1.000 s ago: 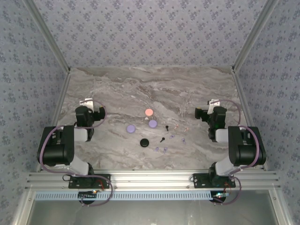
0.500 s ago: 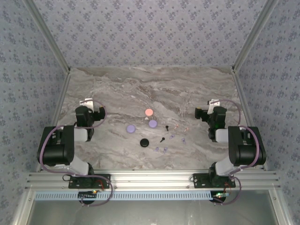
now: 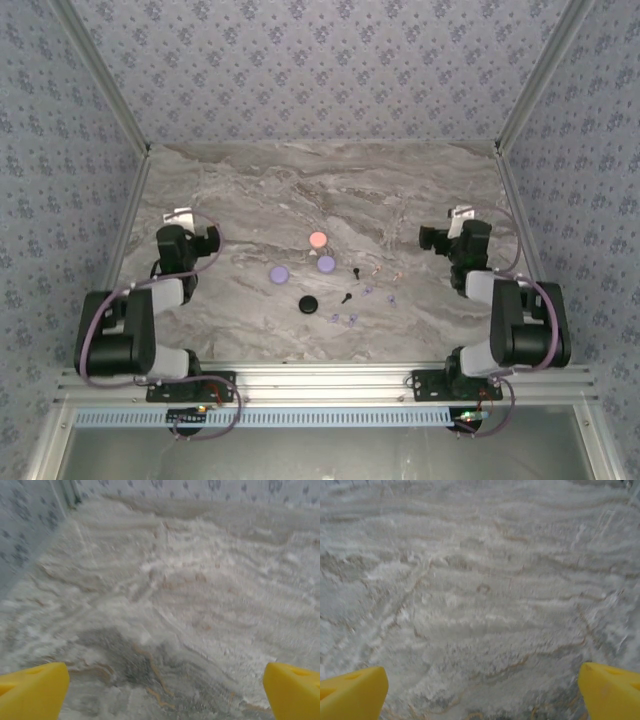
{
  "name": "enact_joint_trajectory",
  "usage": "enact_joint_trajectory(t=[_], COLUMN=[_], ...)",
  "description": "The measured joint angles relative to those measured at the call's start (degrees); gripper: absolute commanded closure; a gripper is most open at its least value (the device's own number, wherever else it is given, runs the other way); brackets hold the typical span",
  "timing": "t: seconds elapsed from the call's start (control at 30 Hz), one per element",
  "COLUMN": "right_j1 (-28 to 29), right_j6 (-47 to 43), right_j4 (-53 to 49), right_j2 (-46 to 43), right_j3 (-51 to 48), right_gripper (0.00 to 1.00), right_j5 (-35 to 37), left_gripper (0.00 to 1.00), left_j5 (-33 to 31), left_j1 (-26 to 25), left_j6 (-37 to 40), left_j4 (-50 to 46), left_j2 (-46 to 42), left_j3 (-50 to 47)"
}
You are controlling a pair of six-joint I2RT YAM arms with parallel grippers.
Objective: Insert wireless bluetooth earbuds into charging case
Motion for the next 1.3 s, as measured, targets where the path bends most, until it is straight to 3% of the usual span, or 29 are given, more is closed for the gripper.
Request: enact_joint_trajectory(t=[0.17, 0.3, 0.47, 0.63, 0.93, 1.3], right_j1=[1.7, 5.9, 14.7, 26.3, 41.3, 51.4], right_j6=[2.6, 5.0, 8.6, 12.2, 15.6, 27.4], right_j4=[-13.7, -26.5, -42.5, -52.0, -62.0, -66.4], right_j2=[-11.0, -15.8, -17.5, -16.3, 3.0, 25.7], right_j3=[6.4, 10.7, 16.8, 21.3, 35.3, 53.3], right_gripper=[0.0, 0.0, 0.0, 0.0, 0.0, 0.12], right_j5=[0.2, 0.9, 3.4, 6.3, 11.3, 13.3], left_gripper=[0.01, 0.01, 0.01, 0.01, 0.01, 0.01], left_j5=[-0.8, 2.6, 10.3, 17.1, 23.1, 23.4], left_j1=[0.0, 0.0, -0.7, -4.2, -8.6, -8.9], left_j6=[-7.2, -13.7, -21.3, -26.7, -31.1, -32.0], left_j4=[-18.4, -29.7, -41.3, -46.6, -47.9, -47.7], left_j2=[-8.0, -10.2, -12.8, -13.3, -11.8, -10.1], left_j3=[11.4, 18.4, 18.7, 16.8, 14.4, 14.4])
